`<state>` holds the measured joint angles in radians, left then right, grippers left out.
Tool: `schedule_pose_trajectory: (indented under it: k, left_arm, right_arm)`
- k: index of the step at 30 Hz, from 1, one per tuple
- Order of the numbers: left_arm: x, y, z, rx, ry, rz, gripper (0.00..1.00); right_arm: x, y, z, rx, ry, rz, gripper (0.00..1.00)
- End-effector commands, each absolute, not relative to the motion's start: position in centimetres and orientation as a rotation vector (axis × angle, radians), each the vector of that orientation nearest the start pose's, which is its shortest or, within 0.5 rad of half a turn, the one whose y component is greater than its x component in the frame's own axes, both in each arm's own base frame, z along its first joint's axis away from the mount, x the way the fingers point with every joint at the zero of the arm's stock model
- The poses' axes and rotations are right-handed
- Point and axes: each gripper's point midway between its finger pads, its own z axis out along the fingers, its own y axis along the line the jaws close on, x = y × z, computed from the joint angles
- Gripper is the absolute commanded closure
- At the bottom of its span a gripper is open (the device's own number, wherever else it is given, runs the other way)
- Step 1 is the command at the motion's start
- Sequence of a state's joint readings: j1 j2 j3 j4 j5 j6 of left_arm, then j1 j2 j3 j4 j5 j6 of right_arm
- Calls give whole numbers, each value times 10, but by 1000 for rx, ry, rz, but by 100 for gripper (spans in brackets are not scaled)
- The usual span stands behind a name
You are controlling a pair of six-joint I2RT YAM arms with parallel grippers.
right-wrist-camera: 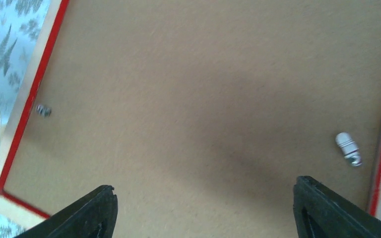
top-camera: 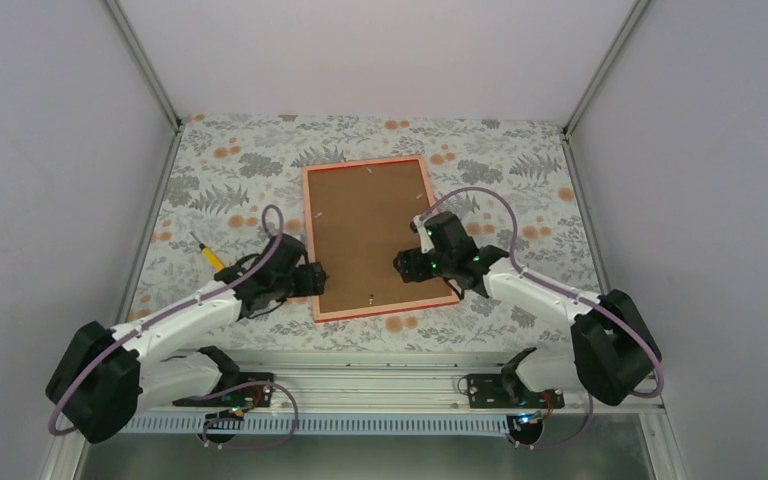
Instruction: Take the photo out of the frame
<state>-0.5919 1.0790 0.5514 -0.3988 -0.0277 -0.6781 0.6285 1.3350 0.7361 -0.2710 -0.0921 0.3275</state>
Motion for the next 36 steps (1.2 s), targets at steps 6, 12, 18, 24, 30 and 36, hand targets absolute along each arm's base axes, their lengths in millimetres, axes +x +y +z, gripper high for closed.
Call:
schedule_pose_trajectory:
  k: [6,12,18,24,30,36]
  left_arm:
    - [221,-172,40,-79,2648,-323,39]
    - [217,-170,29,-78,2668,-288,47]
    - [213,-173,20,-77,2686,-312,58]
    - [216,-174,20,-78,2678,-301,74]
    - [228,-170,34,-83,2636,-239,80]
    - [249,-174,57,-74,2580,-228,87]
  right_arm:
    - [236,248,98,-610,2406,524,13]
    - [216,264,95,-697,2383,511,11]
    - [200,283,91,-815,2344,497,11]
    - [188,297,85,-952,2299,449,2]
    - [175,298,74,-1087,2241,344,0]
    - [166,304,71,-1212,2140,243,0]
